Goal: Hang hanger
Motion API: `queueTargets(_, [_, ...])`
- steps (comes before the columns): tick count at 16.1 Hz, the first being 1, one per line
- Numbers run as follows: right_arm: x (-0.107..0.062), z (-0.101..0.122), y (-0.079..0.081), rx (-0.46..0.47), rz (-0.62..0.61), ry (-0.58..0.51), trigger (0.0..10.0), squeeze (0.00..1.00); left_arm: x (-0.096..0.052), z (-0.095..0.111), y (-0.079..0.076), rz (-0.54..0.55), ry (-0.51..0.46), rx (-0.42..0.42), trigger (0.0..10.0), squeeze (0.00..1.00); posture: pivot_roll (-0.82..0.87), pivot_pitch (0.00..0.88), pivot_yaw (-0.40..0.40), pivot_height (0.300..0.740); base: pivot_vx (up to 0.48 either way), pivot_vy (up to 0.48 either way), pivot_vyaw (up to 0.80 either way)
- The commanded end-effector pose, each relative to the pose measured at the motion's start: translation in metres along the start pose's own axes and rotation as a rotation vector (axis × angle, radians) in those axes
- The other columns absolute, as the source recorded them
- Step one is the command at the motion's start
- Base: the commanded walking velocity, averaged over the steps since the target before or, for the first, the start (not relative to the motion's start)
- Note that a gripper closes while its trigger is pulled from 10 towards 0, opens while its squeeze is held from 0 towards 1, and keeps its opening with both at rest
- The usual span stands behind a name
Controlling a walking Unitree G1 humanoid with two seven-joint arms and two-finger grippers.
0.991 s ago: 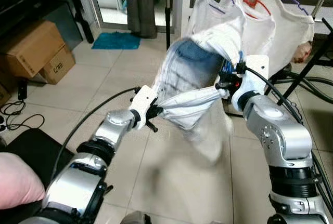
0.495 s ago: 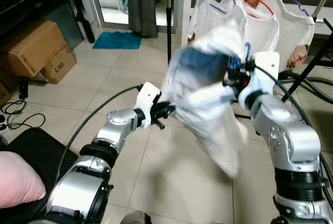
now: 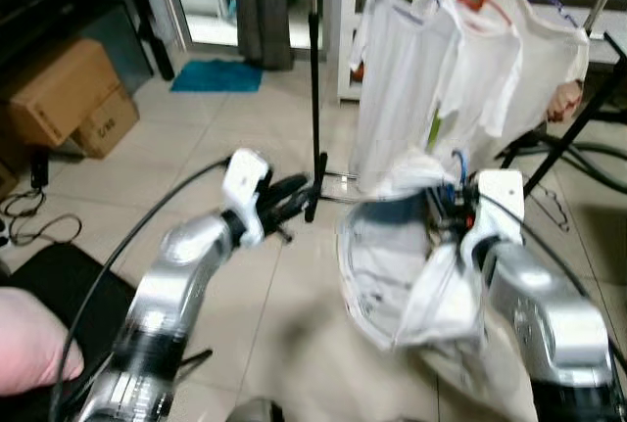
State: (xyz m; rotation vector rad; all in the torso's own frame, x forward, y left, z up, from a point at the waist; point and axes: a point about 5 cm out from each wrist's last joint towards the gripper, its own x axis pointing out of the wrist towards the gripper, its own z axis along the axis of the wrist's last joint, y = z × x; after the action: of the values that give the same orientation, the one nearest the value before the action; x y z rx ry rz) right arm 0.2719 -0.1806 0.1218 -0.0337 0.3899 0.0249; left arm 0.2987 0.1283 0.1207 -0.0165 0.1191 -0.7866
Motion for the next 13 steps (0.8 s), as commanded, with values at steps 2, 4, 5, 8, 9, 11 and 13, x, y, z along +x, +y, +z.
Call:
queueTargets(2, [-0.009, 0.014, 0.005, -0.020, 0.016, -0.090, 10.0, 0.00, -0.018, -0.002, 0.001, 0.099, 0.038, 0.022, 10.0, 0.00, -0.03, 0.000, 0.028, 0.740, 0.000, 0.000, 0.00])
queueTargets(4, [-0.014, 0.001, 0.009, -0.013, 0.018, -0.076, 10.0, 0.00, -0.044, -0.004, 0.010, 0.335, 0.001, 0.024, 10.0, 0.00, 0.02, 0.000, -0.019, 0.740, 0.000, 0.000, 0.00])
queueTargets(5, [-0.016, -0.003, 0.009, 0.001, 0.020, -0.076, 10.0, 0.00, -0.050, -0.003, 0.012, 0.404, -0.018, 0.006, 10.0, 0.00, 0.03, 0.000, -0.024, 0.740, 0.277, 0.000, 0.00])
queueTargets(8, [-0.024, -0.011, 0.004, 0.077, -0.016, -0.112, 10.0, 0.00, -0.050, 0.004, 0.004, 0.452, -0.030, 0.050, 10.0, 0.00, 0.01, 0.000, -0.002, 0.740, 0.396, 0.000, 0.00])
queueTargets(9, [-0.024, -0.013, 0.002, 0.083, -0.030, -0.108, 10.0, 0.00, -0.047, 0.003, 0.004, 0.452, -0.020, 0.061, 10.0, 0.00, 0.00, 0.000, 0.005, 0.740, 0.431, 0.000, 0.00])
queueTargets(11, [-0.018, -0.008, 0.005, 0.127, -0.061, -0.128, 10.0, 0.00, -0.037, 0.010, 0.009, 0.456, -0.029, 0.065, 10.0, 0.00, -0.01, 0.000, 0.022, 0.740, 0.437, 0.000, 0.72])
queueTargets(13, [-0.017, -0.011, 0.009, 0.116, -0.056, -0.124, 10.0, 0.00, -0.038, 0.009, 0.009, 0.456, -0.020, 0.071, 10.0, 0.00, 0.00, 0.000, 0.029, 0.740, 0.437, 0.000, 0.80])
